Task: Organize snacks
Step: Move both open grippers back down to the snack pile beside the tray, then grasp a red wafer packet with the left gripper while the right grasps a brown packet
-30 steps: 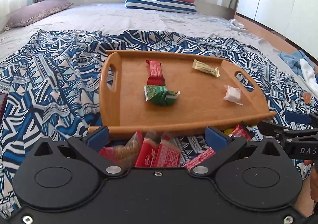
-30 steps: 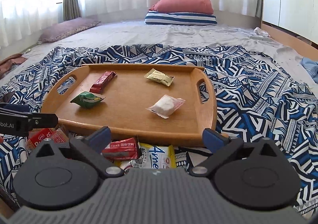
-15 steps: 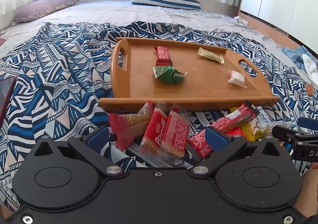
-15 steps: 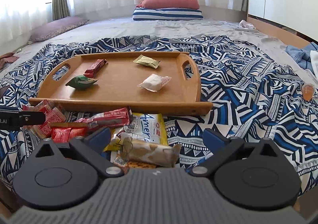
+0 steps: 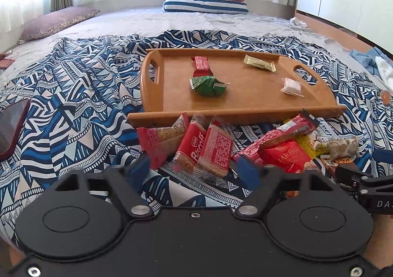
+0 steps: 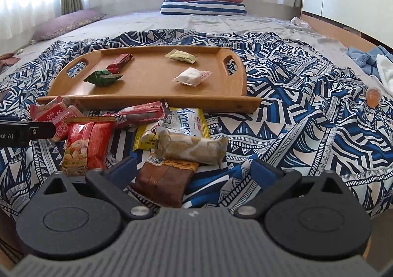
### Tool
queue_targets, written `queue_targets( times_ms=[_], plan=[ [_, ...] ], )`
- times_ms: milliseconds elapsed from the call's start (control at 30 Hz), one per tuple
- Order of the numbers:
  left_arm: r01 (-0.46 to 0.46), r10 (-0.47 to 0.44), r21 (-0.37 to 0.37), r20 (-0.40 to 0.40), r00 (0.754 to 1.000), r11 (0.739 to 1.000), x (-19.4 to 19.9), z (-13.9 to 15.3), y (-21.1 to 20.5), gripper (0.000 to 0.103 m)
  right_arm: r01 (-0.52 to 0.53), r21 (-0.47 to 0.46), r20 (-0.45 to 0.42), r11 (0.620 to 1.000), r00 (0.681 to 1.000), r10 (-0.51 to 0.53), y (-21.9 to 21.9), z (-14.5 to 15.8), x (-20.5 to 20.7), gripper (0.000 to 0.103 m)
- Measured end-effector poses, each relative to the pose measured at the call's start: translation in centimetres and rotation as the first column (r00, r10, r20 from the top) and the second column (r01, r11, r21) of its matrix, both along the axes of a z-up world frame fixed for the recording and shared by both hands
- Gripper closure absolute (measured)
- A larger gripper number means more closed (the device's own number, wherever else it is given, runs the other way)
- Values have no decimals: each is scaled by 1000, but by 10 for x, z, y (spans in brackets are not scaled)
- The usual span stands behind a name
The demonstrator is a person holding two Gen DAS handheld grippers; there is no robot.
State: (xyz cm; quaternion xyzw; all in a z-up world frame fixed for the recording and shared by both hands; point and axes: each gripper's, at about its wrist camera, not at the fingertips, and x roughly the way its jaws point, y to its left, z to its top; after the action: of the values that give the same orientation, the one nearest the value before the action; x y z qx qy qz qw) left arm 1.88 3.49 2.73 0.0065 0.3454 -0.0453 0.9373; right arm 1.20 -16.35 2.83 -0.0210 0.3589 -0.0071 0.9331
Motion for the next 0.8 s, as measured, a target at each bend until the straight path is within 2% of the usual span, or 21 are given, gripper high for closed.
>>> queue_targets(
  times_ms=[33, 133, 200, 333, 500, 567, 633, 733, 800],
  plan=[
    [7, -7, 6, -1, 1000, 1000, -1, 1, -2, 60, -3, -2, 3, 1000, 1000, 3, 1, 0, -2, 0],
    [41, -41, 2, -2, 999, 999, -2, 5, -8, 68, -7, 5, 8, 1000, 1000, 7, 2, -1, -4, 1],
    [59, -59, 2, -1, 998, 998, 1, 6, -12, 71, -12, 19, 14, 1000, 1000, 12, 3, -1, -6, 7],
    [58, -58, 16, 0, 998, 998, 10, 7, -19, 71, -16, 27, 20, 1000, 1000, 15, 7, -2, -8, 18],
    [79, -82, 55, 65, 994, 995, 5, 15, -29, 71, -29, 5, 33, 1000, 999, 29, 14, -1, -11, 27],
    [115, -117, 50, 37, 992, 992, 5, 13, -32, 71, -39, -6, 34, 999, 999, 39, 16, -1, -12, 31],
    [123, -123, 6, -10, 992, 992, 10, 6, -31, 71, -45, -3, 32, 999, 998, 45, 16, -2, -12, 34],
    [83, -85, -32, -68, 994, 996, 19, -7, -26, 71, -50, 4, 30, 999, 998, 50, 18, -2, -11, 38],
    [70, -73, -50, -79, 994, 996, 24, -11, -23, 70, -49, 20, 26, 999, 998, 48, 17, -2, -11, 39]
  ],
)
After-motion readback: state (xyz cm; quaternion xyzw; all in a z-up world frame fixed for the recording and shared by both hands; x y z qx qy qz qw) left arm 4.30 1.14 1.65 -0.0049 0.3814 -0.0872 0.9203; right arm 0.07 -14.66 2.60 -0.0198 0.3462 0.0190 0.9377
